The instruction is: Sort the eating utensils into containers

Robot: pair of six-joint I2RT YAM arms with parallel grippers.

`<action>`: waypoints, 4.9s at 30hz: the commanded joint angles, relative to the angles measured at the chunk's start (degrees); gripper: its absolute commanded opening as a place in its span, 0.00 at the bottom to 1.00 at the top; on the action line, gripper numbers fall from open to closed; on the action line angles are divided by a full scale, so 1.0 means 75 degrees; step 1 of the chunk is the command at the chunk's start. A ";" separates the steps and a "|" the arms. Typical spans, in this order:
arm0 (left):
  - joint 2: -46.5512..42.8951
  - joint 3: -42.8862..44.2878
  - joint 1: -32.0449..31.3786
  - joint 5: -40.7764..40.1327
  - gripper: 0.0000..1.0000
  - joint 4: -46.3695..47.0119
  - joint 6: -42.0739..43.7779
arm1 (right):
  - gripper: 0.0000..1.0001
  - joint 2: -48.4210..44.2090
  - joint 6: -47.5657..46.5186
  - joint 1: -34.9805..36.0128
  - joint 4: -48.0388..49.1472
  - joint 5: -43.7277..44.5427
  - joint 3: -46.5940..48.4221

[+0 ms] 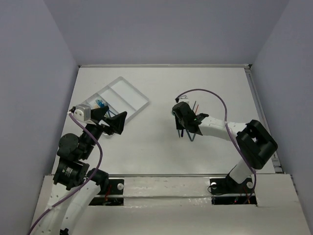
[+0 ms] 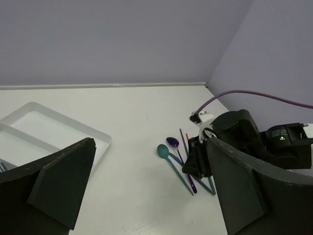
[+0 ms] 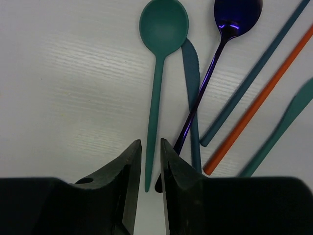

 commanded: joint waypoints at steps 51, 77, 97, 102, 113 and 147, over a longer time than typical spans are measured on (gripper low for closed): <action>-0.0104 0.0241 0.0124 -0.0005 0.99 0.0442 0.0014 | 0.05 0.6015 -0.0931 0.2243 0.2482 -0.4482 0.9014; -0.0080 0.0241 0.0124 0.0030 0.99 0.0466 0.0014 | 0.35 0.7716 -0.1095 0.2384 0.1826 -0.3872 1.0540; -0.0104 0.0206 0.0124 0.0018 0.99 0.0466 0.0002 | 0.37 0.3208 -0.0943 0.1670 0.3044 -0.1987 0.5259; -0.0174 0.0206 0.0053 0.0041 0.99 0.0454 0.0002 | 0.35 0.1438 -0.0244 0.0828 0.2073 -0.0418 0.2576; -0.0115 0.0194 -0.0017 0.0124 0.99 0.0489 -0.0021 | 0.32 -0.0359 0.0276 -0.0944 0.1451 0.0417 -0.0605; -0.0045 0.0206 -0.0017 0.0100 0.99 0.0477 0.0014 | 0.05 0.0873 -0.0228 -0.1553 0.1615 -0.0216 0.0485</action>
